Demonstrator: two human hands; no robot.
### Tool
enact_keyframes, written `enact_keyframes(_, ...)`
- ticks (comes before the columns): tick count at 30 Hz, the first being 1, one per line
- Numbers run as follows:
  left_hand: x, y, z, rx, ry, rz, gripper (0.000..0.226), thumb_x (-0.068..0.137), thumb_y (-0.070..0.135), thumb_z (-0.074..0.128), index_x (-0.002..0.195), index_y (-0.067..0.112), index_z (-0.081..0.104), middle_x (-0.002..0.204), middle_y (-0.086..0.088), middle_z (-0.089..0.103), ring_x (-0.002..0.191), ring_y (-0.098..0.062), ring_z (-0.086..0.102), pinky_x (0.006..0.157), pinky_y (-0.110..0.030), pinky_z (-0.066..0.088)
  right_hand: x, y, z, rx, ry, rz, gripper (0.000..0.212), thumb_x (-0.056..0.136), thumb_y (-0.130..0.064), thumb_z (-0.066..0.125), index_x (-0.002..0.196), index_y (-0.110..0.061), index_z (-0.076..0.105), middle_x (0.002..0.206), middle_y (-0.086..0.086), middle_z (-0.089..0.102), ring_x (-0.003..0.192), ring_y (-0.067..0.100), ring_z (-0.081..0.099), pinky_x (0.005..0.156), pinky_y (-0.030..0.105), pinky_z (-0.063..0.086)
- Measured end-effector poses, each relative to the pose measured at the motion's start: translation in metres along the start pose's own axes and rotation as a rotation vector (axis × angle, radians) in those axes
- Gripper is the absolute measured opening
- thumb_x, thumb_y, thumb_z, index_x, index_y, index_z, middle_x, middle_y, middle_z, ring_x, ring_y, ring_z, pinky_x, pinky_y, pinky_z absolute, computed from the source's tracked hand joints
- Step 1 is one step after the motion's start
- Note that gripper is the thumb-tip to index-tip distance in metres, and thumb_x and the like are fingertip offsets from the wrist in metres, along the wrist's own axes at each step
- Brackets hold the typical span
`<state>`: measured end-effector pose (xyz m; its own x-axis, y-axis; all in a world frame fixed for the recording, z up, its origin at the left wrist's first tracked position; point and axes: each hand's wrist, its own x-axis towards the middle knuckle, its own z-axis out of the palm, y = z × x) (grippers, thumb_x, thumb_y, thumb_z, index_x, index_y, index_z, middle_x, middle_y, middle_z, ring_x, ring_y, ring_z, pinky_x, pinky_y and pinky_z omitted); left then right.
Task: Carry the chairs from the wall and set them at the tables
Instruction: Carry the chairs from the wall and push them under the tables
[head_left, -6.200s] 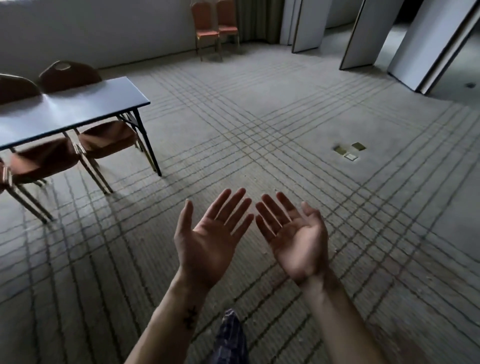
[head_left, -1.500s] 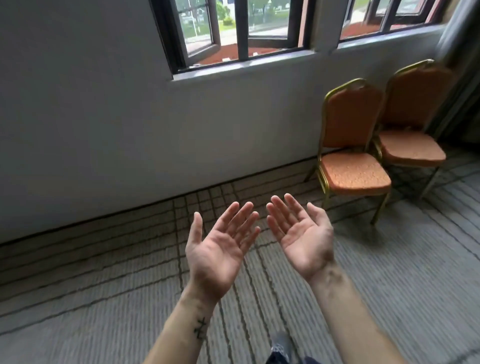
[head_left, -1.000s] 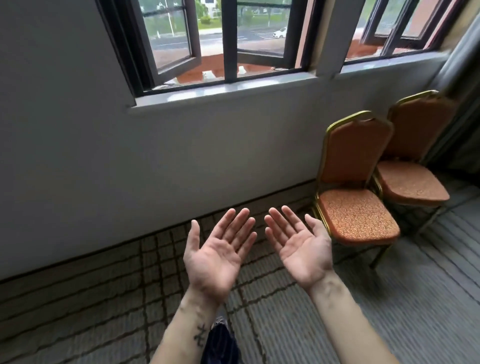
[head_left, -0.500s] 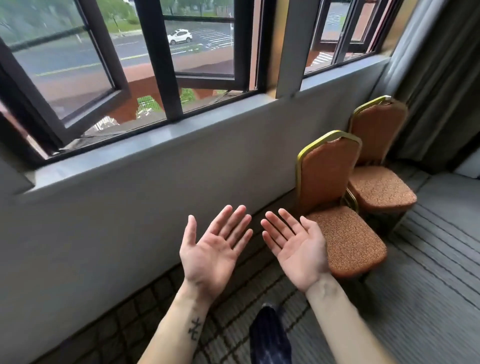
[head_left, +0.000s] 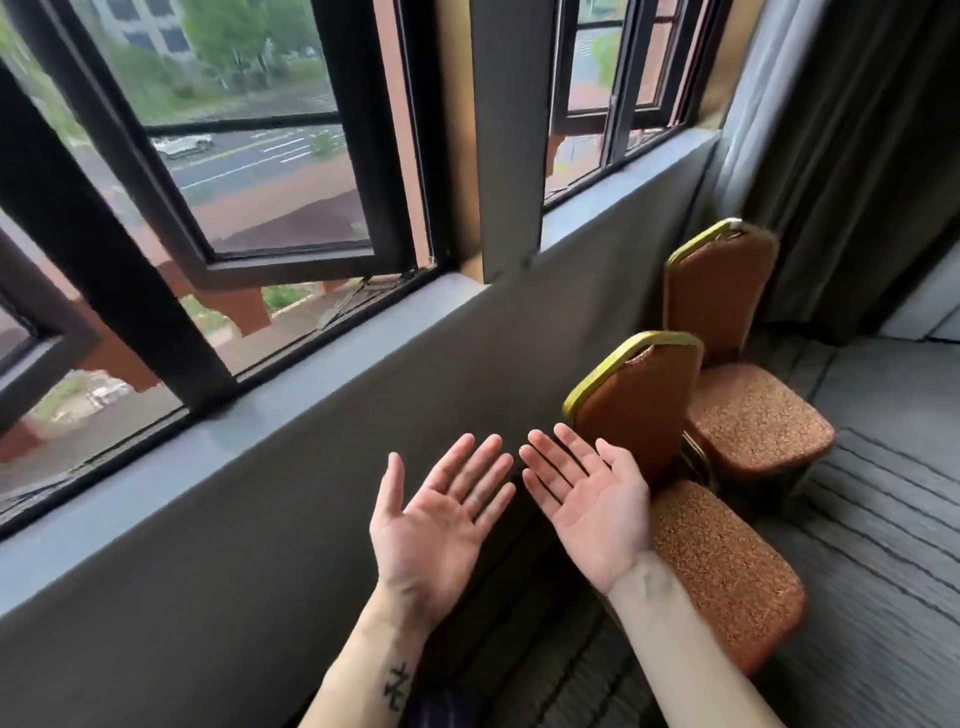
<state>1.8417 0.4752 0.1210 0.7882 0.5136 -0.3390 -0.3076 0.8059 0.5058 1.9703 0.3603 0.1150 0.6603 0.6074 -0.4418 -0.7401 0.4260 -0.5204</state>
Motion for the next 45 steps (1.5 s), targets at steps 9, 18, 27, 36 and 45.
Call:
enact_keyframes(9,0.203,0.010,0.043,0.072,-0.097,-0.257,0.079,0.100,0.065,0.036,0.147,0.003,0.050,0.144,-0.024,0.058,0.135,-0.043,0.055,0.123,-0.055,0.028,0.139,-0.055,0.020,0.025,0.182,-0.168,0.050,0.106,-0.037,0.034,0.139,-0.008,0.056,0.128,0.019,0.069,0.117,0.032,0.069,0.107,0.047,0.046)
enact_keyframes(18,0.359,0.021,0.105,0.202,-0.266,-0.480,0.079,0.101,0.064,0.038,0.150,0.003,0.045,0.147,-0.024,0.055,0.137,-0.042,0.053,0.123,-0.055,0.028,0.237,-0.107,0.040,0.142,0.340,-0.370,0.047,0.108,-0.036,0.033,0.139,-0.008,0.055,0.129,0.017,0.070,0.119,0.032,0.068,0.109,0.048,0.046)
enact_keyframes(27,0.459,-0.037,0.134,0.278,-0.234,-0.603,0.079,0.101,0.064,0.037,0.150,0.003,0.046,0.147,-0.025,0.056,0.136,-0.043,0.054,0.123,-0.055,0.028,0.307,-0.159,-0.007,0.240,0.475,-0.407,0.047,0.108,-0.034,0.035,0.141,-0.006,0.052,0.126,0.019,0.071,0.117,0.033,0.069,0.107,0.048,0.048)
enact_keyframes(36,0.539,-0.091,0.157,0.388,-0.219,-0.734,0.078,0.101,0.065,0.036,0.149,0.004,0.047,0.145,-0.024,0.057,0.136,-0.042,0.054,0.122,-0.055,0.030,0.364,-0.189,-0.043,0.280,0.589,-0.382,0.046,0.108,-0.033,0.034,0.139,-0.005,0.054,0.123,0.018,0.072,0.117,0.031,0.069,0.110,0.047,0.047)
enact_keyframes(45,0.620,-0.141,0.162,0.598,-0.229,-0.885,0.077,0.101,0.067,0.028,0.148,0.010,0.050,0.143,-0.014,0.063,0.137,-0.030,0.055,0.125,-0.053,0.025,0.408,-0.181,-0.074,0.213,0.810,-0.352,0.046,0.107,-0.031,0.033,0.137,-0.008,0.058,0.125,0.010,0.073,0.122,0.022,0.066,0.115,0.046,0.043)
